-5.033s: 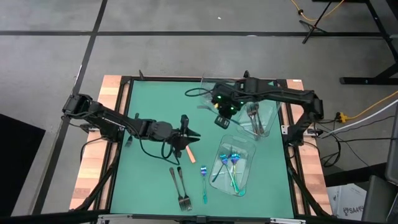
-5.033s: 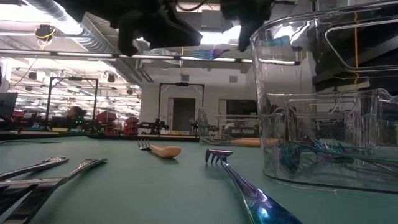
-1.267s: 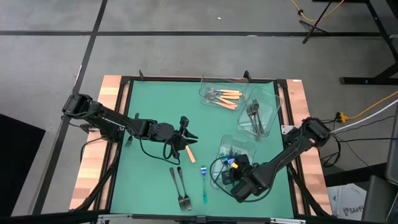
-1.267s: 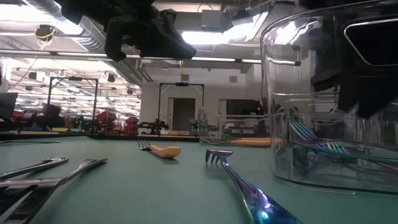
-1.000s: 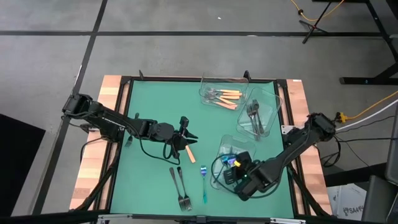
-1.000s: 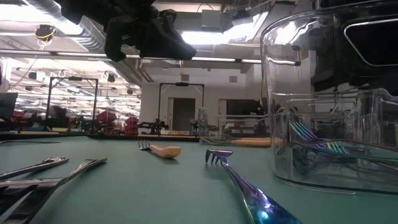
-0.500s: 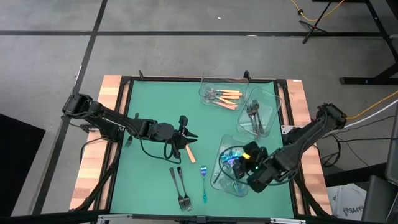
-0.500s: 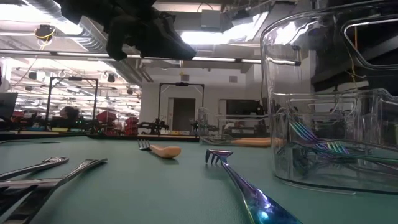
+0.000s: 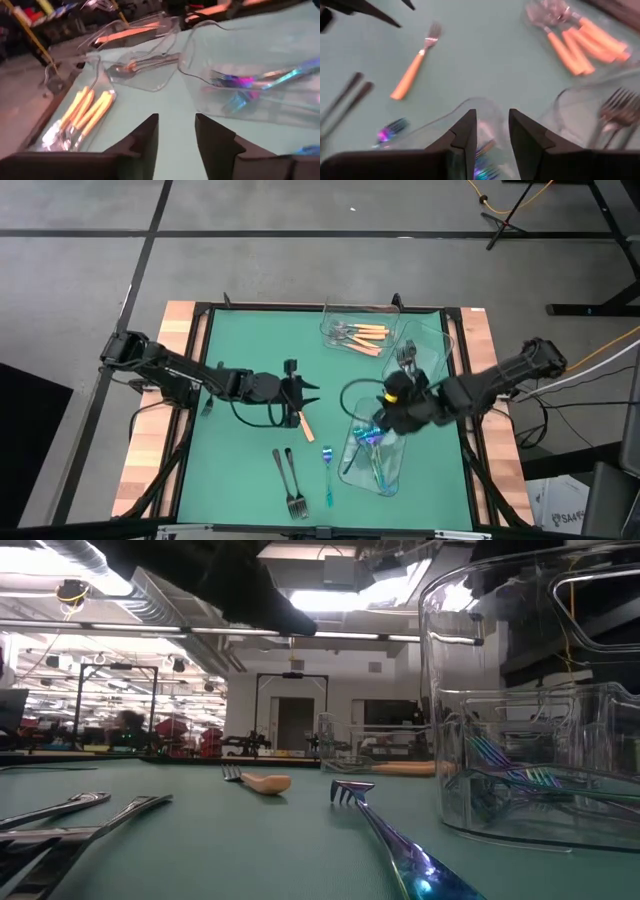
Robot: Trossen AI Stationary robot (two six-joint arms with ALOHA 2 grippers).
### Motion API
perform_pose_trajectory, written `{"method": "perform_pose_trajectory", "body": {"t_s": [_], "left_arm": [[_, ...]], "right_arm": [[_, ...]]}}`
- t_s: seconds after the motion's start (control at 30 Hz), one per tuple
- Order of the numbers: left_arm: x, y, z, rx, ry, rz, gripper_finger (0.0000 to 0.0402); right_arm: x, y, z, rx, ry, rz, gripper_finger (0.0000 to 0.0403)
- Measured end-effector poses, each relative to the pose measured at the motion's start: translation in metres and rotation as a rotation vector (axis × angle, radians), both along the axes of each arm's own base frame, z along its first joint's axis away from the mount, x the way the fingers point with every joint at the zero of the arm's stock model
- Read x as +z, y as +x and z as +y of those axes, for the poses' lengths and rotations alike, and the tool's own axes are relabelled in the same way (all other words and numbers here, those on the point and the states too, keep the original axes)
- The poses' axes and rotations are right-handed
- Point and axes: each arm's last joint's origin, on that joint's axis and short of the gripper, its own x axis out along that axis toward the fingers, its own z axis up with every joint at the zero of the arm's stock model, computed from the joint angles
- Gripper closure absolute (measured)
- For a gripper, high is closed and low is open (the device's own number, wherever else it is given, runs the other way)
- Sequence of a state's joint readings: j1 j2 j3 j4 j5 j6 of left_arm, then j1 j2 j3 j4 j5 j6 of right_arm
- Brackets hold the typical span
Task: Sort silverware by color (type)
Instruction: Put the black fork into the center transparent bin
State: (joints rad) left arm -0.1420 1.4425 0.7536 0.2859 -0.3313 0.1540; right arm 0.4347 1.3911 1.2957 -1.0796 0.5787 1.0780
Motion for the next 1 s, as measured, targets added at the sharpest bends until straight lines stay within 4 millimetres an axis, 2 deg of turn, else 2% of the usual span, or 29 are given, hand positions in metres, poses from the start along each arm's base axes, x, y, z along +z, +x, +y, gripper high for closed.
{"method": "perform_pose_trajectory", "body": {"t_s": [0.2, 0.47, 0.8, 1.0], "left_arm": [[0.0, 0.001, 0.017, 0.131, -0.179, -0.044, 0.0243], [0.01, -0.012, 0.04, 0.258, -0.282, -0.045, 0.0239], [0.035, -0.067, 0.068, 0.492, -0.444, 0.042, 0.0239], [0.031, -0.104, 0.075, 0.686, -0.57, 0.192, 0.0239]], "right_arm": [[0.002, 0.015, -0.039, 0.089, -0.073, 0.086, 0.0301], [0.005, 0.029, -0.079, 0.178, -0.105, 0.099, 0.0301], [0.005, 0.03, -0.103, 0.19, -0.132, 0.138, 0.0301], [0.005, 0.03, -0.107, 0.195, -0.139, 0.145, 0.0301]]}}
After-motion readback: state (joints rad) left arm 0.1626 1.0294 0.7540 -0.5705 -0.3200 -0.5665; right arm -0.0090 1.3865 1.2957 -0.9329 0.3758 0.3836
